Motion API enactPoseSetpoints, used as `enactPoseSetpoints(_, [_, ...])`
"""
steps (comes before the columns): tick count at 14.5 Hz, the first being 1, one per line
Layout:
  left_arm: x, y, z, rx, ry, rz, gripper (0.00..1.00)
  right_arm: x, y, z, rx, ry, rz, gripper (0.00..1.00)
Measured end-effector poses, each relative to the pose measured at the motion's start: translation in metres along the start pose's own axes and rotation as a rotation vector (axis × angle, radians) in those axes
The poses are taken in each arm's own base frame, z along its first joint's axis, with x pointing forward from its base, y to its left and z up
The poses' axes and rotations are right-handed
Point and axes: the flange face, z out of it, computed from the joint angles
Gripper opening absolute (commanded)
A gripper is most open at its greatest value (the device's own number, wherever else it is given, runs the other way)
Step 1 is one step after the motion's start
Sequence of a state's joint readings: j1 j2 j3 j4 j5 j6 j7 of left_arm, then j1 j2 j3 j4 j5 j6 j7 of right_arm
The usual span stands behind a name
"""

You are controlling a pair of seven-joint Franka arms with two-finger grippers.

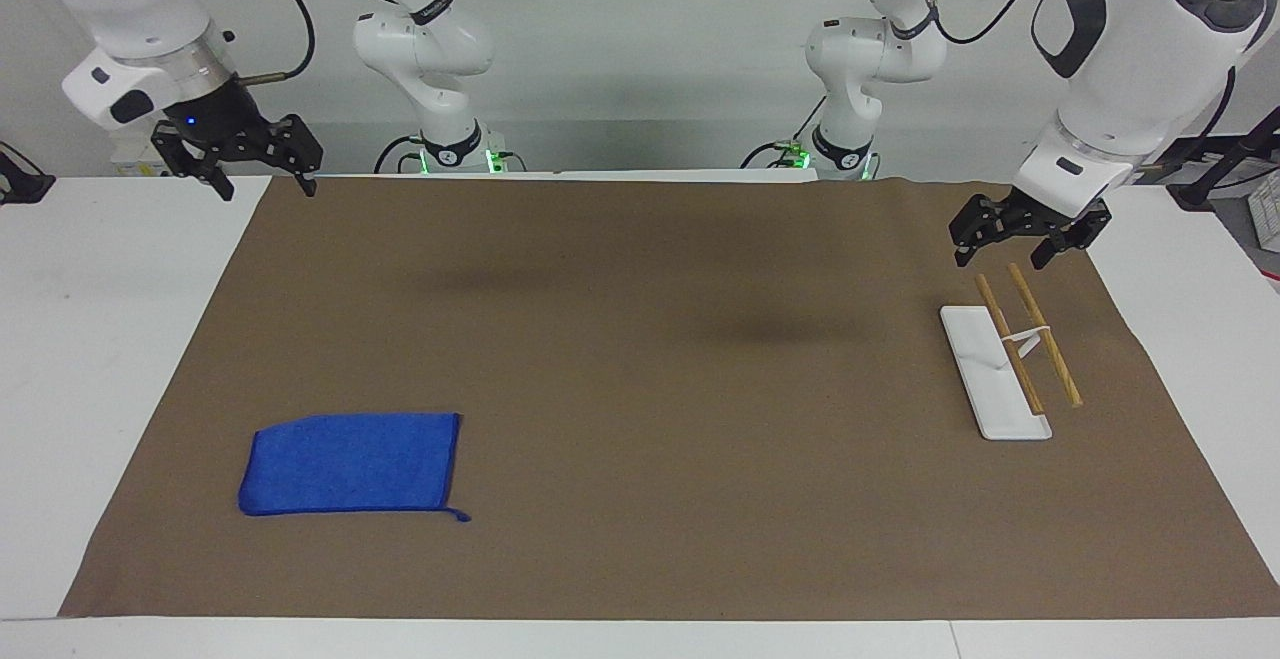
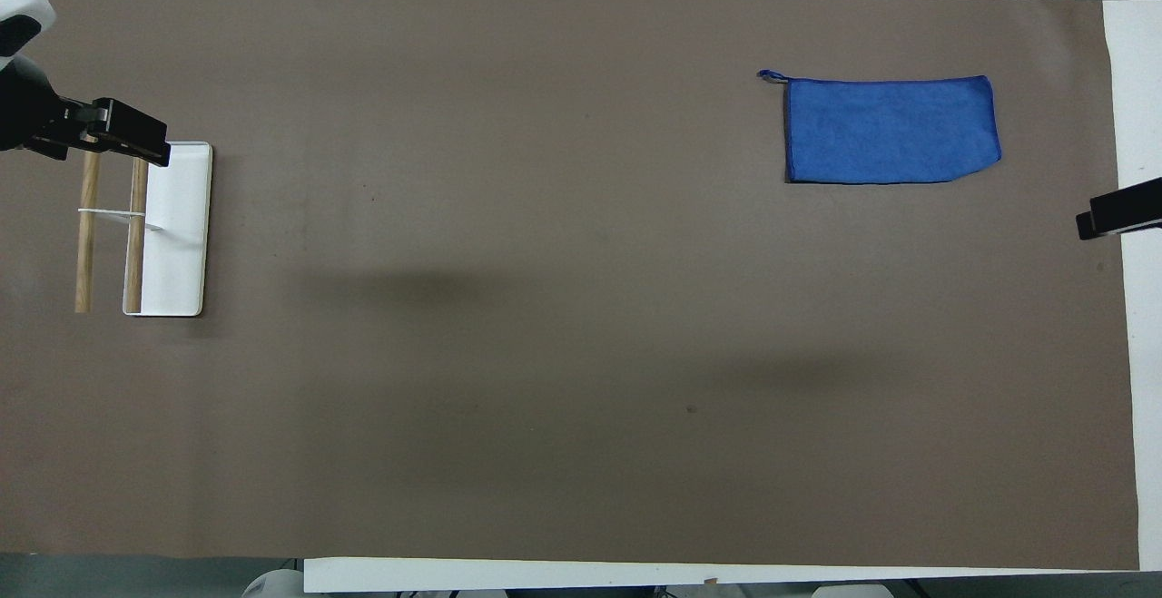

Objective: Right arm passes towel to left arm to hang

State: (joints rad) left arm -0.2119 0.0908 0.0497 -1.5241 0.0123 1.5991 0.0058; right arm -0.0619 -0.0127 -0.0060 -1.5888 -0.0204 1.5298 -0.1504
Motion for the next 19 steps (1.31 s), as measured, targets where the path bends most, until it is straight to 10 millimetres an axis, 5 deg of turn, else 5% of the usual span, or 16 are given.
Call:
enactPoseSetpoints(3, [0.0, 0.006, 0.0, -0.001, 0.0, -0.003, 0.99, 0.058, 0.01, 0.054, 0.001, -0.014, 0.005, 1.0])
enactPoseSetpoints(6, [0.0, 0.009, 0.0, -0.001, 0.0, -0.008, 0.99, 0.123, 0.022, 0.134, 0.015, 0.024, 0.024, 1.0])
enactPoseSetpoints(9, [0.0, 0.009, 0.001, -0.001, -0.002, -0.015, 0.99, 0.158, 0.023, 0.209, 0.028, 0.036, 0.059, 1.0])
enactPoseSetpoints(14, [0.0, 0.008, 0.002, -0.001, -0.004, -0.022, 0.99, 0.164, 0.024, 0.281, 0.019, 0.091, 0.065, 0.98])
enactPoseSetpoints(19, [0.0, 0.006, 0.002, -0.001, -0.004, -0.025, 0.99, 0.165, 0.022, 0.299, 0.011, 0.144, 0.065, 0.98])
